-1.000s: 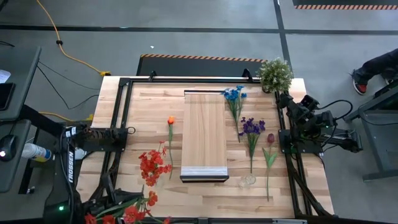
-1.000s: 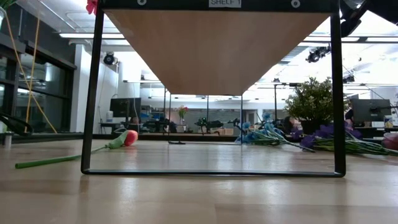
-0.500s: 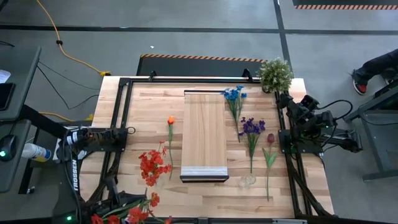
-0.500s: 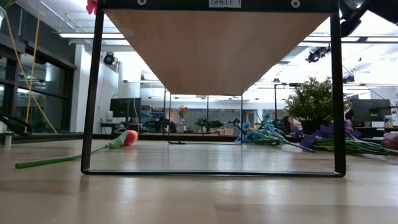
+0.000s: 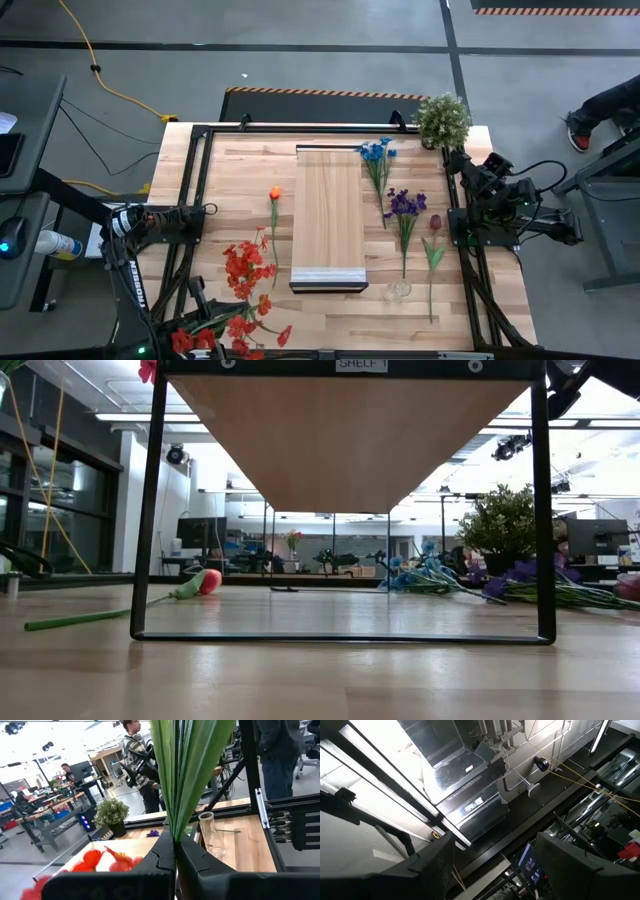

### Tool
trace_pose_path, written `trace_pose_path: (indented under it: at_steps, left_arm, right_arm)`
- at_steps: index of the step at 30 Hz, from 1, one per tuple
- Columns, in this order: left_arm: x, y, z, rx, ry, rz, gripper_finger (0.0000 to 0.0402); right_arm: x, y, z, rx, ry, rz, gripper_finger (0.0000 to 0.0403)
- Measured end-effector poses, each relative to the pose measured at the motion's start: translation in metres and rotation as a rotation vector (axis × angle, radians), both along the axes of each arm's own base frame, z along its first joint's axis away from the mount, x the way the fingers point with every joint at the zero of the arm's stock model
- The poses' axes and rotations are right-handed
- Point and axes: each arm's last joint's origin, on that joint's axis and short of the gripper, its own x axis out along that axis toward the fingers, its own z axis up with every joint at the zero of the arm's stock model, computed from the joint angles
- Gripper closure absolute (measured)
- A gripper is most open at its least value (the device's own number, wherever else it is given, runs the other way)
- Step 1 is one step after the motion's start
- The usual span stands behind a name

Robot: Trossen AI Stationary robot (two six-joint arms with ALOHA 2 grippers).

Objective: Pick and place flowers into a vace then onto a shelf
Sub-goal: Put the orange flowers into the left transparent vase

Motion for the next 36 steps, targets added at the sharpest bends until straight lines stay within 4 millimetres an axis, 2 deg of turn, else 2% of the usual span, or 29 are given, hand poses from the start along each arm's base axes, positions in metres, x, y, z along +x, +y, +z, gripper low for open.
trace_pose_path:
  at_steps: [9,22,36]
  left_arm:
    - [-0.001,0.003,-0.016,-0.022,0.061,0.013,0.0367]
    - [-0.004,0.011,-0.042,-0.016,0.052,0.018,0.0367]
    - [-0.007,0.019,-0.061,0.04,0.07,0.02,0.0367]
  right_arm:
    - [0.0,0.0,0.0,0.0,0.0,-0.001,0.0136]
    - [0.0,0.0,0.0,-0.001,0.001,-0.002,0.0135]
    - [0.002,0.0,-0.002,0.002,0.029,-0.003,0.0136]
